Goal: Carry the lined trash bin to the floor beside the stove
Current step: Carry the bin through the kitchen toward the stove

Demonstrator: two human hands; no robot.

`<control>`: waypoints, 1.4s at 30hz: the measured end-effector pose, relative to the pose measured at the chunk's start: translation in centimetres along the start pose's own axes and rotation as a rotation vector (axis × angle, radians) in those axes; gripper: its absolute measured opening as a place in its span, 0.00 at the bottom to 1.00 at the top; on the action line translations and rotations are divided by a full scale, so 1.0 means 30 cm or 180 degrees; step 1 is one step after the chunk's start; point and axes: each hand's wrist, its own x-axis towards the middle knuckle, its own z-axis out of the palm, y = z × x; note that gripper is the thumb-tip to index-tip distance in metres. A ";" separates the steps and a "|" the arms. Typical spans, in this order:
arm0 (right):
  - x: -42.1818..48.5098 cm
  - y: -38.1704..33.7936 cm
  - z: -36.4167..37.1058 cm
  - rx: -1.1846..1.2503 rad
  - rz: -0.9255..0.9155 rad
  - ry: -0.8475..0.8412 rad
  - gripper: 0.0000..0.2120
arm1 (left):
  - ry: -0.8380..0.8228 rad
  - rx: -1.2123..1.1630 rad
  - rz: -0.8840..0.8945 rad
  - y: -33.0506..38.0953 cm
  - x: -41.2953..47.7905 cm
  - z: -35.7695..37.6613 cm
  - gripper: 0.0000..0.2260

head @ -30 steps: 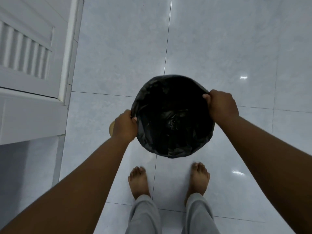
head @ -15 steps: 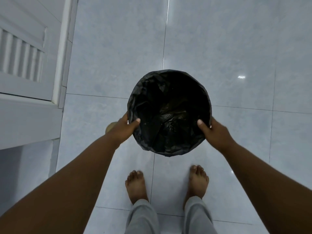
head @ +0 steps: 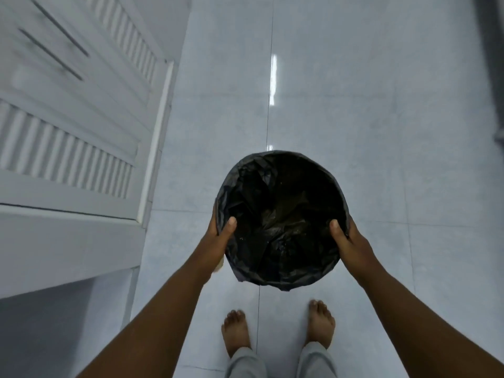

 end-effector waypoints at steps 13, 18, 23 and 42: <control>-0.576 -0.958 -0.515 0.0247 -0.0789 0.0286 0.41 | -0.0269 0.0034 0.0854 1.048 -0.673 0.040 0.46; -0.650 -1.164 -0.683 0.0268 -0.1277 0.0269 0.34 | -0.0304 -0.0037 0.1276 1.295 -0.792 0.081 0.48; -0.779 -1.341 -0.801 0.0422 -0.1645 0.0305 0.39 | -0.0320 -0.0082 0.1538 1.475 -0.849 0.142 0.43; -0.504 -1.573 -0.927 0.0572 -0.1499 0.0290 0.35 | -0.0298 -0.0432 0.1614 1.729 -0.525 0.208 0.44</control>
